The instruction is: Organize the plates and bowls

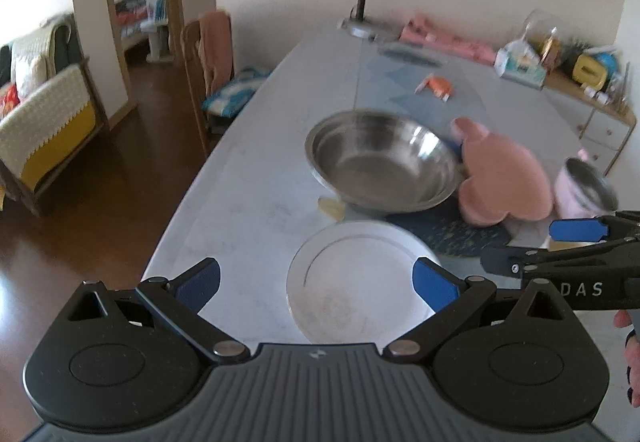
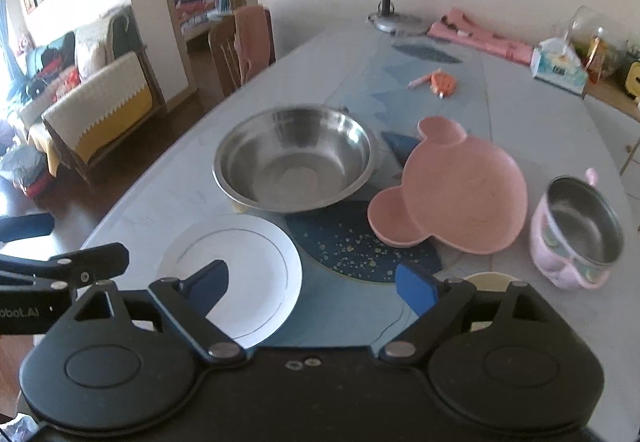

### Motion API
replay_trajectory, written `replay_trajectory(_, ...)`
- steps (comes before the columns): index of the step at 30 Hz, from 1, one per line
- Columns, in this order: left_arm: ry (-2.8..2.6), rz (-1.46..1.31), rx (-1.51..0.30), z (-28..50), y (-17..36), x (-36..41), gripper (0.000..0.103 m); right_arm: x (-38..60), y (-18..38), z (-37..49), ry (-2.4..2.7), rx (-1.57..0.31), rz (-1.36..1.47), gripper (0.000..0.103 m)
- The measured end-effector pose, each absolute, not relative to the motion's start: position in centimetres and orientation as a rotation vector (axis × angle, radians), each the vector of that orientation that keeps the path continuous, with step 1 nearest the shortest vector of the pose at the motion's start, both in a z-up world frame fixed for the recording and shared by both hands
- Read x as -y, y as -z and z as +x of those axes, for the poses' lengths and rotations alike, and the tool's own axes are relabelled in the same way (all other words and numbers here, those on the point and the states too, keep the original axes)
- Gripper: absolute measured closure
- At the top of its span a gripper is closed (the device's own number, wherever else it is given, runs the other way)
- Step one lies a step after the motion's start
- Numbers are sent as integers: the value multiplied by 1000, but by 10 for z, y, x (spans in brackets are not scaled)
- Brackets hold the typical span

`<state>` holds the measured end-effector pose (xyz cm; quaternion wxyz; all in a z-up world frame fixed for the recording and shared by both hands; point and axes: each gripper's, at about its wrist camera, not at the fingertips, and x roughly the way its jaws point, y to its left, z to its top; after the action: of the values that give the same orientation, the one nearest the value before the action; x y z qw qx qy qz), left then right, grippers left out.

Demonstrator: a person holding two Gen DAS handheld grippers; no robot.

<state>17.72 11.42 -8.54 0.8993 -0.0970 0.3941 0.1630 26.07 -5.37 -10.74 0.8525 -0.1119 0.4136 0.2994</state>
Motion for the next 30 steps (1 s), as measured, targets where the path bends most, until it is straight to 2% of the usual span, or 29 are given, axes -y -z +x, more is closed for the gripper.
replay_trajectory(12,-335,-317,-931,214,127,-144,2,31,150,300,-694,-1040,-252,31)
replay_trajectory(16,-328,-343,-963,221,137,-150,14,26,161,309,-712,-1084,-248,38)
replay_trajectory(23,-333,-450,-1020,227,157,-161,46,24,174,315,-723,-1136,-238,53)
replay_trajectory(25,-329,-491,-1031,226,161,-164,56,24,177,317,-726,-1151,-222,61)
replay_trajectory(30,-334,-557,-1038,224,166,-170,68,26,182,319,-723,-1177,-195,72)
